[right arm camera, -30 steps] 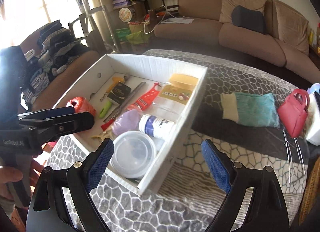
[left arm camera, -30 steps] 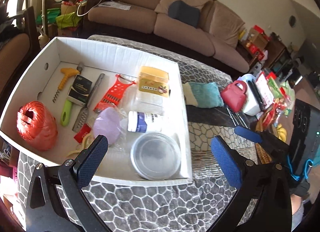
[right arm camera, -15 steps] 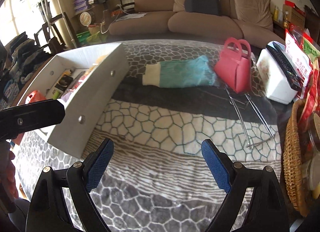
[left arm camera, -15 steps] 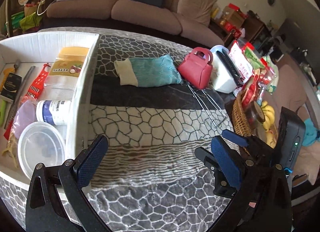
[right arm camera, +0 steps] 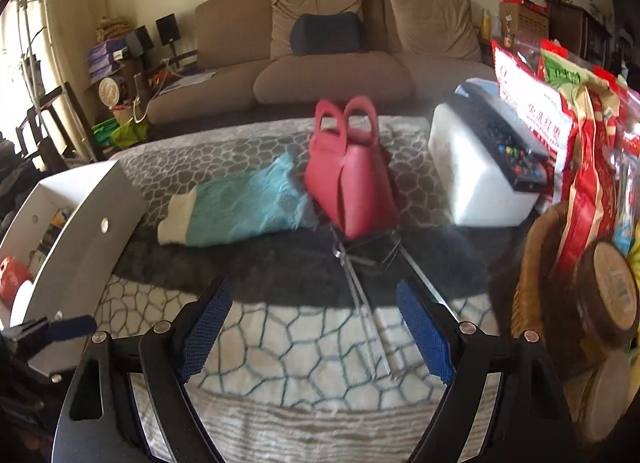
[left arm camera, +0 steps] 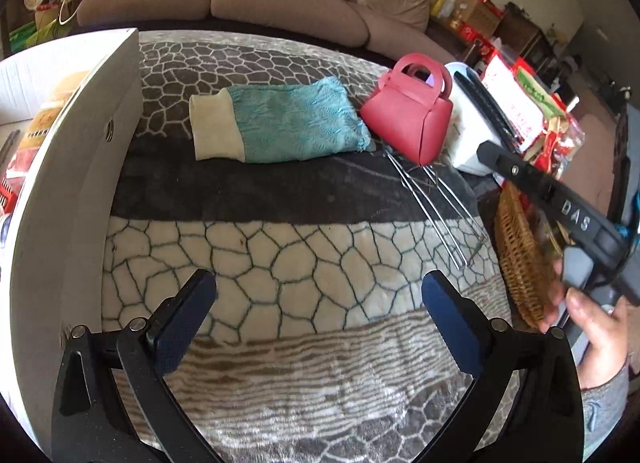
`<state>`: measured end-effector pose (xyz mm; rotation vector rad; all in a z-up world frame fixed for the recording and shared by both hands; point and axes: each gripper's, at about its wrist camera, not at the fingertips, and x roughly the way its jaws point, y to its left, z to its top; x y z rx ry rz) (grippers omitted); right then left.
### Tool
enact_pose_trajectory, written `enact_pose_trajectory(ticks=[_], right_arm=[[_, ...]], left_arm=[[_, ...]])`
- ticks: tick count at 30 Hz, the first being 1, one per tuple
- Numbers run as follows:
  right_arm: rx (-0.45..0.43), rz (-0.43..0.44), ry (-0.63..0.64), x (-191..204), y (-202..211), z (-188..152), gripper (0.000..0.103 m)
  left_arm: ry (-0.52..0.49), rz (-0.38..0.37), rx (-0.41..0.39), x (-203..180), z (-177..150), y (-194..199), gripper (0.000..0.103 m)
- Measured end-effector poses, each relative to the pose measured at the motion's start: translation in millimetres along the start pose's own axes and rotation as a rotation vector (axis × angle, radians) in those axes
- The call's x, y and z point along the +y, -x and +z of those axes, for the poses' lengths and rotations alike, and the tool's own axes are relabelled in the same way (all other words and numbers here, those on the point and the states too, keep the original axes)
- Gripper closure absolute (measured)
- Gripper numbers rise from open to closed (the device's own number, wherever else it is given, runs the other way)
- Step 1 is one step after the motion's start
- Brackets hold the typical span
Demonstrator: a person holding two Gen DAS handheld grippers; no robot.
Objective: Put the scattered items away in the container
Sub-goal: 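Grasp the red handbag by its handle with the right gripper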
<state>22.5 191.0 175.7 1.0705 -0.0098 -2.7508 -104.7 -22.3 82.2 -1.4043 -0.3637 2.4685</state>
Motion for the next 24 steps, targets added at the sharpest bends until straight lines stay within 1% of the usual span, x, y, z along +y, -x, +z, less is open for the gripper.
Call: enact_pose_trajectory(ticks=[2,5,6,8,11,15,17,18,19,20,21,24], right_arm=[[-0.027,-0.036,-0.019,-11,-10,26,0.020],[-0.041,-0.102,-0.032,-21,-32,59,0.035],[-0.040,-0.115,-0.037,-23,-42,67,0.037],[-0.017,-0.116,-0.055,-26,-62,79,0.038],[0.002,-0.110,-0.077,-28,-87,86,0.038],[0.004,-0.097,-0.081,-29,-104,91,0.037],[0.016,-0.095,-0.083,-33,-115,92,0.037],[0.018,-0.080,-0.093,-35,-119,93,0.039],[0.019,-0.061,-0.106,-38,-121,93,0.044],[0.021,-0.033,-0.120,-40,-123,93,0.070],[0.022,-0.021,-0.128,-41,-123,93,0.077],[0.007,0.003,-0.096,-36,-113,93,0.081]], left_arm=[[0.008,-0.004,-0.017,-2,14,-4,0.000],[0.018,-0.011,-0.032,-4,29,-10,0.000],[0.018,-0.016,-0.030,-4,32,-12,0.000],[0.013,-0.020,-0.023,-3,35,-17,0.000],[0.006,-0.035,-0.011,-1,35,-21,0.000],[0.008,-0.054,0.009,6,32,-30,0.000],[0.025,-0.055,0.021,10,32,-36,0.000],[0.036,-0.058,0.028,13,32,-39,0.000],[0.045,-0.061,0.034,15,32,-42,0.000],[0.052,-0.064,0.037,17,31,-43,0.000],[0.057,-0.064,0.037,18,31,-43,0.000],[0.055,-0.069,0.040,17,29,-40,0.000]])
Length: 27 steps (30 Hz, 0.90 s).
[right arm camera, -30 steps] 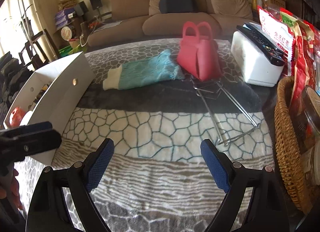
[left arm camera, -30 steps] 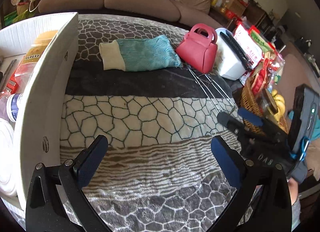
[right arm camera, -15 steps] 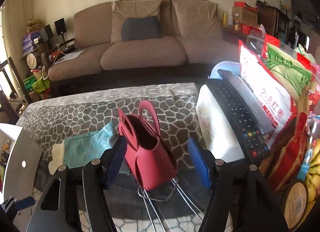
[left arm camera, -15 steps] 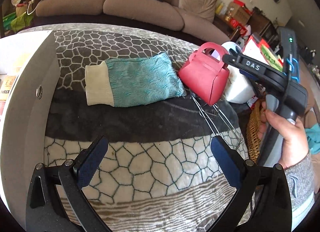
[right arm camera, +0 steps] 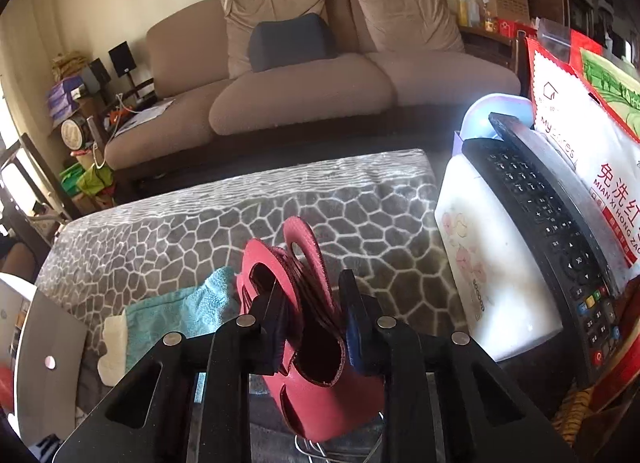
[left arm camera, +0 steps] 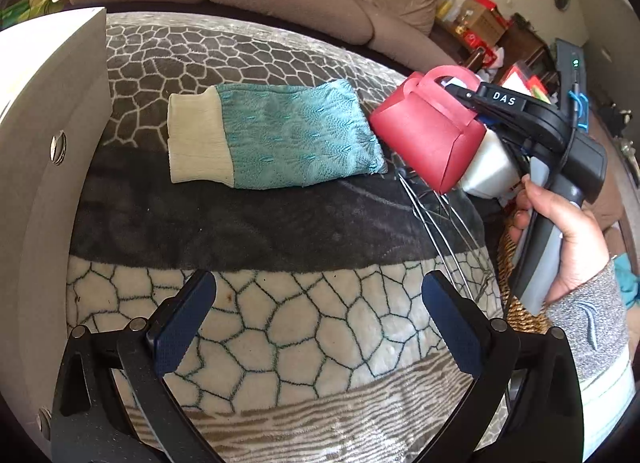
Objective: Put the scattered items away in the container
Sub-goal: 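Grasp the red handbag by its handle with the right gripper, then carry the red handbag over the box and open the right gripper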
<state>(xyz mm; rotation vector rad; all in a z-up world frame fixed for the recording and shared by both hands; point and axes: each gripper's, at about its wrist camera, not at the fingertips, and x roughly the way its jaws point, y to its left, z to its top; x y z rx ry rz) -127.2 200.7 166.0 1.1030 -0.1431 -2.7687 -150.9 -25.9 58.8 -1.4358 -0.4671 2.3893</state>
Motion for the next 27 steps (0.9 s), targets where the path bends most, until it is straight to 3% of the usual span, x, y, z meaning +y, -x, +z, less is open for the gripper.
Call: enact_pose_trajectory(ticks=[6,15,22,27], right_arm=[[-0.058,0.081,0.052,24,59,11,0.081],[-0.025,0.333,0.149,106,165,7,0.081],[0.011,0.495,0.145,183,217,-16,0.081],[0.037,0.565,0.166,244,229,-32,0.081]], left_arm=[[-0.005,-0.031,-0.008,-12,-7,28,0.000],[0.011,-0.121,-0.181,-18,-12,149,0.000],[0.071,-0.052,-0.258,24,-38,225,0.000],[0.111,0.022,-0.238,70,-53,252,0.000]])
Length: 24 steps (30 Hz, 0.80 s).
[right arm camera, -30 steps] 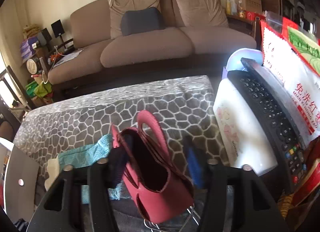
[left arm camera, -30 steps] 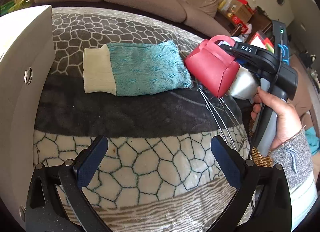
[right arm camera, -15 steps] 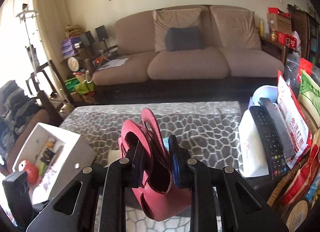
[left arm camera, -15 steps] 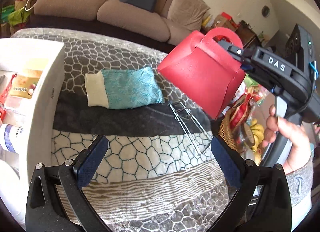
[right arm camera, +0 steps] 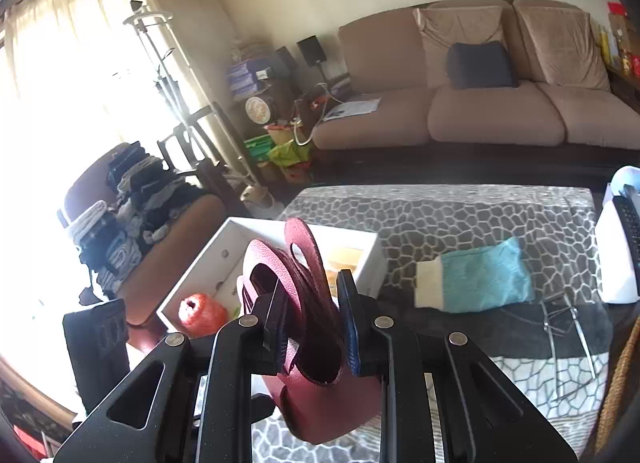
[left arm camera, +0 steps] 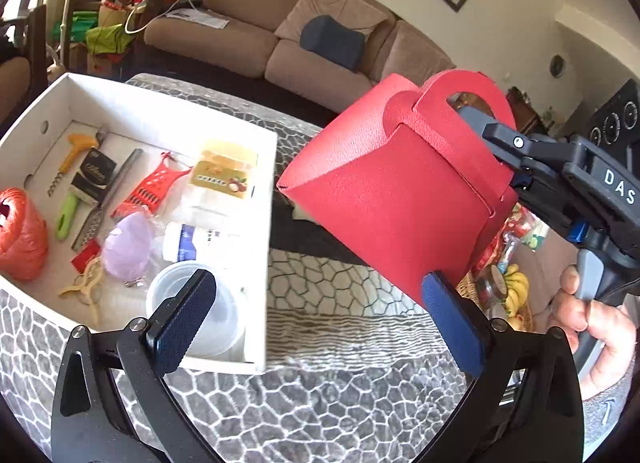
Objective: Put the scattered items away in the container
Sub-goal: 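Carry the red handbag over the box and open the right gripper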
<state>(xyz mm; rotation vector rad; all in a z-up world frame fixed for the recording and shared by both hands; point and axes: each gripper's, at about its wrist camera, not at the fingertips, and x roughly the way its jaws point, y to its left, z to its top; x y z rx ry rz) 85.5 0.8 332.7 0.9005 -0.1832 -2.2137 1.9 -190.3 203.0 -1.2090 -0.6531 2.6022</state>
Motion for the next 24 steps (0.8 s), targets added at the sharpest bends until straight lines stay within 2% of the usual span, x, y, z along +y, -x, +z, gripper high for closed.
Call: enact_pose_trajectory(ticks=[5,10,17,24], right_arm=[[0.037,0.046,-0.002,48,-47,-14,0.081],[0.084,0.076,-0.032,76,-104,-24,0.081],[0.149,0.116,-0.143,83,-176,-38,0.081],[0.186,0.133,-0.214,85,-231,-37,0.081]], left_arm=[[0.012,0.094,0.000,55,4,23,0.000],[0.042,0.176,0.019,109,14,30,0.000],[0.036,0.245,0.038,158,35,27,0.000],[-0.007,0.300,0.076,185,55,5,0.000]])
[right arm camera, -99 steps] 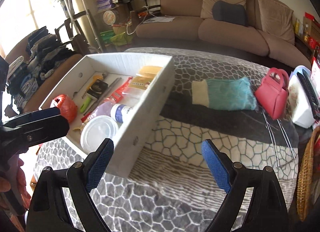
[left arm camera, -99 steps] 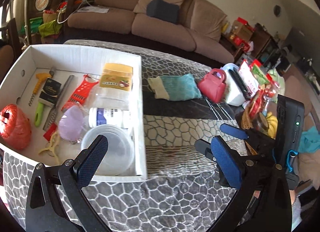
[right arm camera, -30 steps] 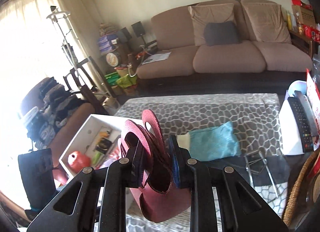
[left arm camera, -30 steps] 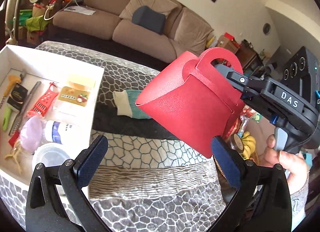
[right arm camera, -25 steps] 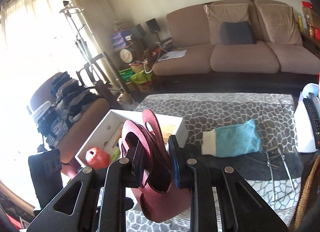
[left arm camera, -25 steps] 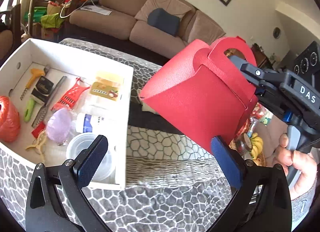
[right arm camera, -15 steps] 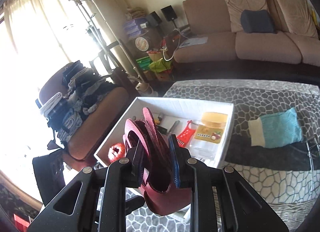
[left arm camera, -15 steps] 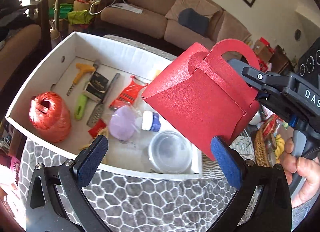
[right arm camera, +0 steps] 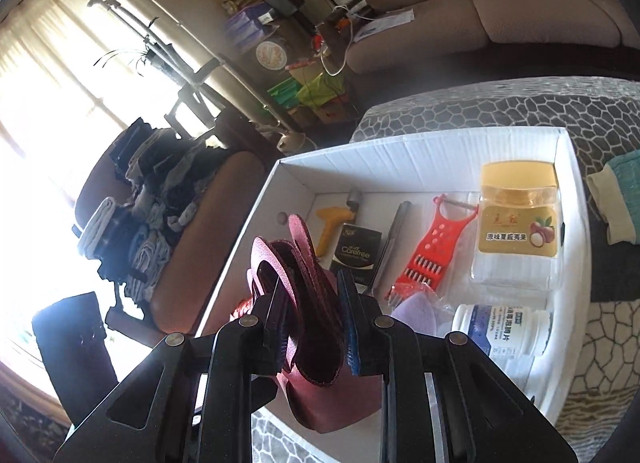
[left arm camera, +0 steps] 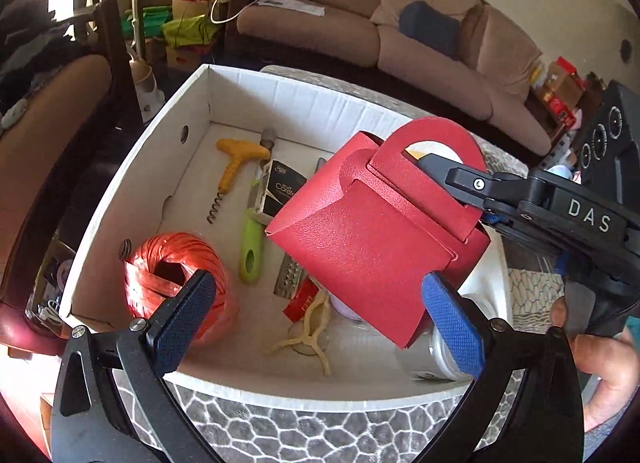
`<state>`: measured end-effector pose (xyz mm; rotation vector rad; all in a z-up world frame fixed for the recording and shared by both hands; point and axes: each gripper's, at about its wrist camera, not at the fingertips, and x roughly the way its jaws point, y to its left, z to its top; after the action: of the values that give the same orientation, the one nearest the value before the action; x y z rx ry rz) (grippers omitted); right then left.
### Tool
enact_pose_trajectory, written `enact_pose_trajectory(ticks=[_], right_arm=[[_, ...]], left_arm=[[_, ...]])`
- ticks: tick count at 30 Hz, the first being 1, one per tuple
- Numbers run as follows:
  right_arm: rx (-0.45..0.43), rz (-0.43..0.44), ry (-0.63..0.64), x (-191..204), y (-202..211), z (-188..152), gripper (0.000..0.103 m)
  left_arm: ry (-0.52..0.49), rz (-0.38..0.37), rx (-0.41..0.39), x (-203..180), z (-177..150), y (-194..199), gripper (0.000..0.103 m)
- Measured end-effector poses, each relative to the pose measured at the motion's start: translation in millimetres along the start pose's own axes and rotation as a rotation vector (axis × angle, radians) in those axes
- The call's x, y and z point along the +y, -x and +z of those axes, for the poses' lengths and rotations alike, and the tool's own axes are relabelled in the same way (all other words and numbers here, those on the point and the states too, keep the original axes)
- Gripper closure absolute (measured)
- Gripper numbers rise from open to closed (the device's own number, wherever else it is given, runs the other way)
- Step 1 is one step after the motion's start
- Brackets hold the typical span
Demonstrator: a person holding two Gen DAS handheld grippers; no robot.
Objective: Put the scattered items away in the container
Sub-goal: 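Carry the red handbag over the box and open the right gripper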
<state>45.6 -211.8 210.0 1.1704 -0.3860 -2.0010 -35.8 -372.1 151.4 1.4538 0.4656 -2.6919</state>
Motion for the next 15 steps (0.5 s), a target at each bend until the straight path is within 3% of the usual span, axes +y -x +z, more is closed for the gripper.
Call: enact_pose_trajectory(ticks=[6,11,15], right_arm=[[0.070,0.005,-0.050,-10,-52,13,0.081],[0.107,-0.010,-0.100,-30,-86,20,0.081],[0.127,-0.129,-0.060,-42,-102,27,0.074]], left_arm=[[-0.051,0.067,0.041,7,9,-28,0.000],[-0.038,0.063,0.073,16,9,-50,0.000],[-0.043,0.067,0.076,18,8,-59,0.000]])
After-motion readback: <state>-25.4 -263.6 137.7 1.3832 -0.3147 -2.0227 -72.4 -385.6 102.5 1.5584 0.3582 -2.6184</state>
